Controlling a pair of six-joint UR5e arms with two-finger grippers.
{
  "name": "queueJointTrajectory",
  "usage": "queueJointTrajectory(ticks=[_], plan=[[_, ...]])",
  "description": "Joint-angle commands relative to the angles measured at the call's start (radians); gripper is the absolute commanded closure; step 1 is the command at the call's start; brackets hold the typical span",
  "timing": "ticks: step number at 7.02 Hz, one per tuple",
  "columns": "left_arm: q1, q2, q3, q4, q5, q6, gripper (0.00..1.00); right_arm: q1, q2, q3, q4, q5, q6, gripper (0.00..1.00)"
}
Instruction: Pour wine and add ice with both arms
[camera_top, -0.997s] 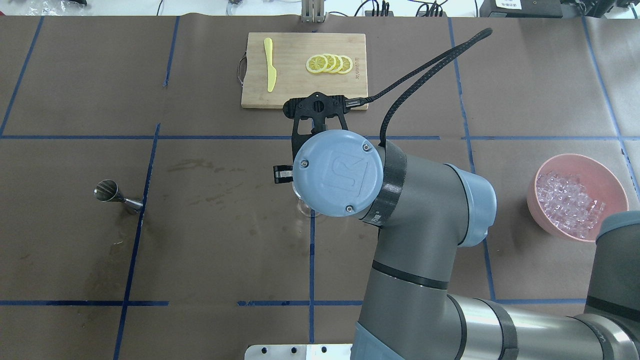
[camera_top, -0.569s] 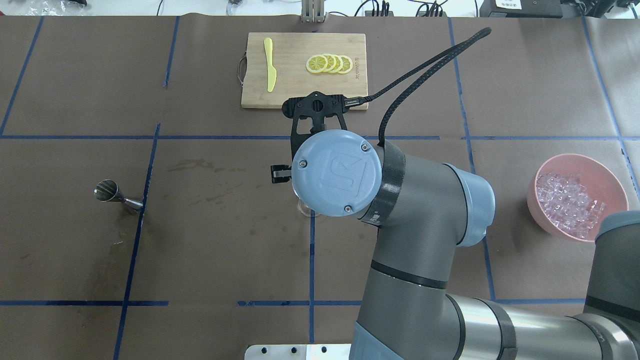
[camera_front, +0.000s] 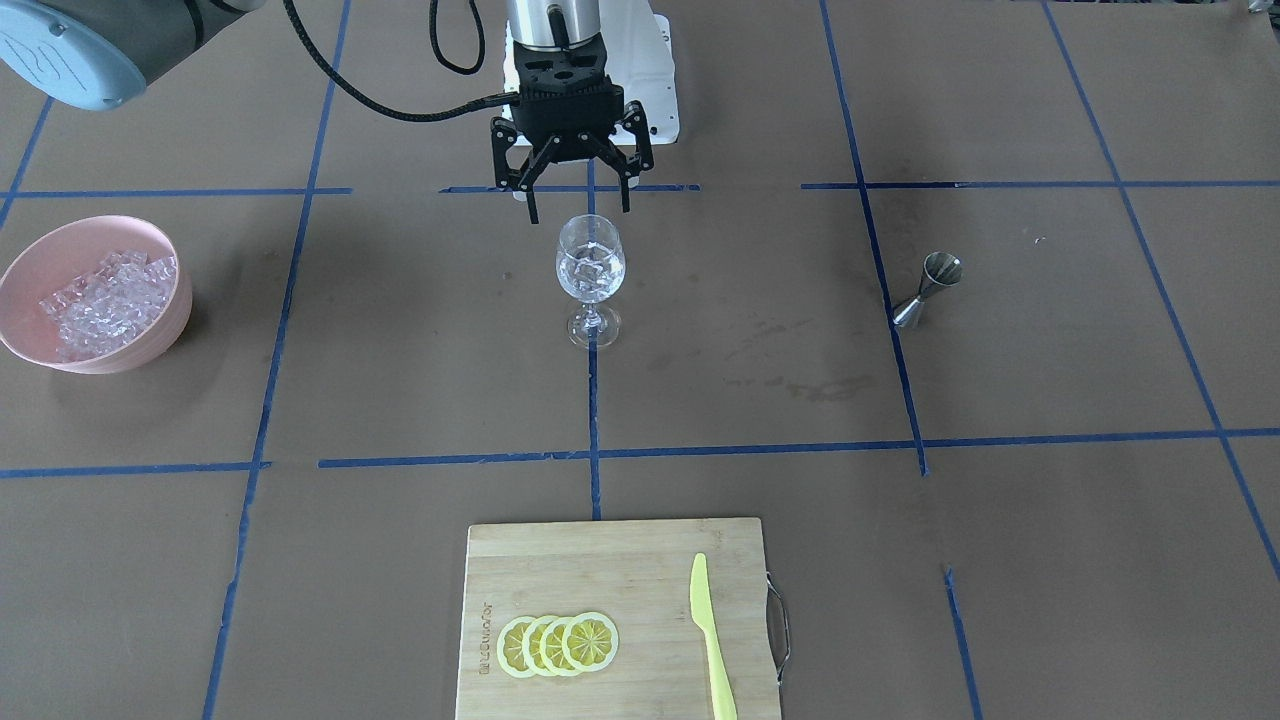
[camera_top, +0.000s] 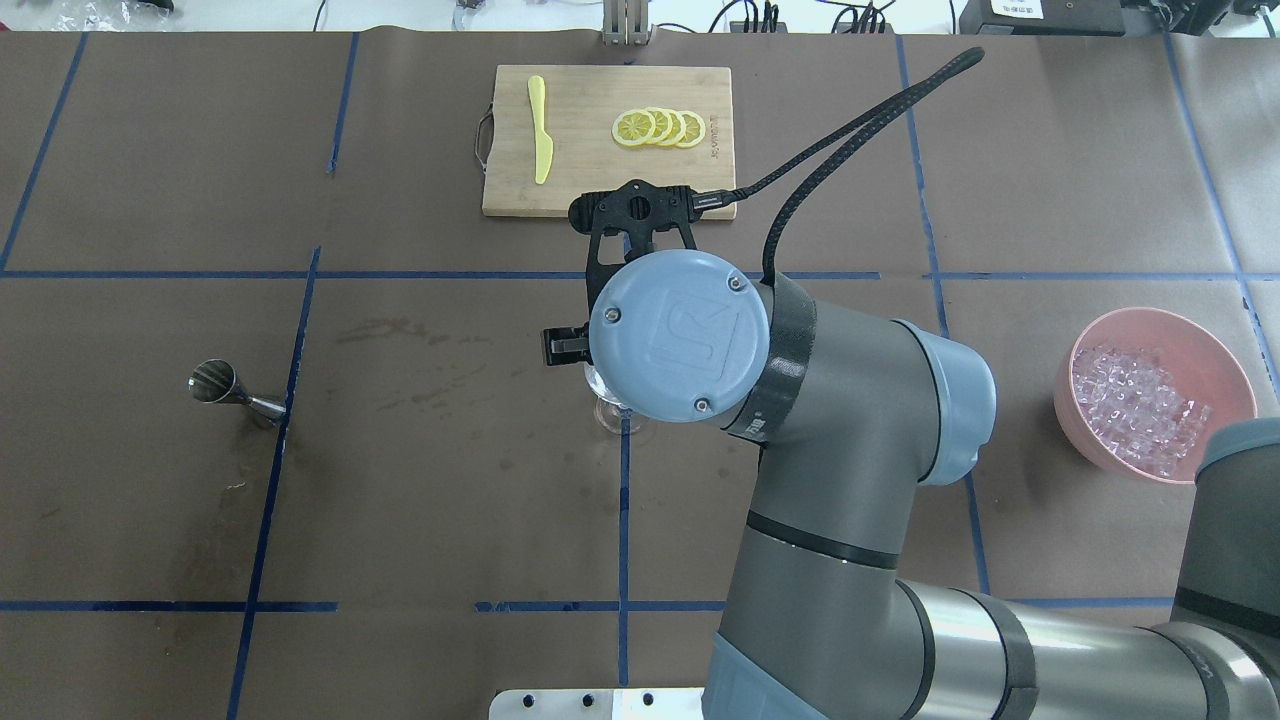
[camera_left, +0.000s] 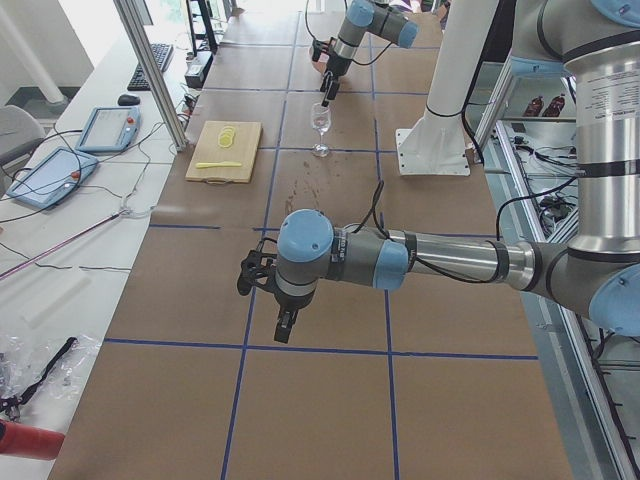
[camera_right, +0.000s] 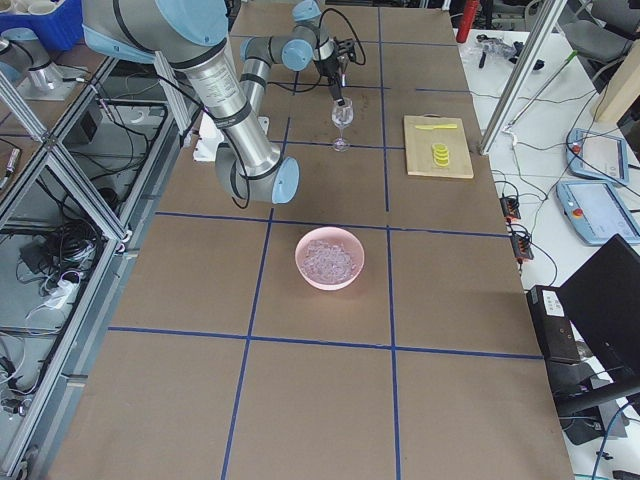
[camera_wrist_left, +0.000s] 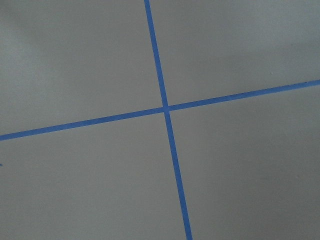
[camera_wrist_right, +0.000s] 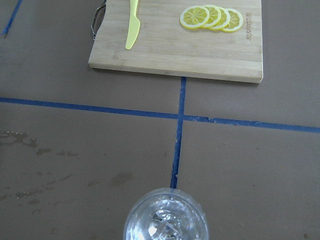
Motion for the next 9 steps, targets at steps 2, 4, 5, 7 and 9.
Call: queueJointTrajectory(ticks=[2, 4, 5, 7, 9], plan=[[0.0, 0.0, 0.002, 0.001, 0.0, 0.0, 0.0, 0.156, -0.121, 0.036, 0.006, 0.19, -0.23, 0.0], [0.0, 0.008, 0.003, 0.006, 0.003, 0.0, 0.0, 0.306, -0.289, 0.097, 0.009, 0.309, -0.501, 0.0], [0.0, 0.014, 0.006, 0.009, 0.012, 0.0, 0.0, 0.406, -0.363, 0.096, 0.009, 0.384, -0.657, 0.0], [0.015, 0.023, 0.008, 0.013, 0.014, 0.002, 0.0, 0.613, -0.512, 0.079, 0.034, 0.58, -0.871, 0.0], [0.026, 0.055, -0.004, 0.013, 0.011, 0.005, 0.0, 0.759, -0.697, 0.041, 0.074, 0.659, -1.017, 0.0]])
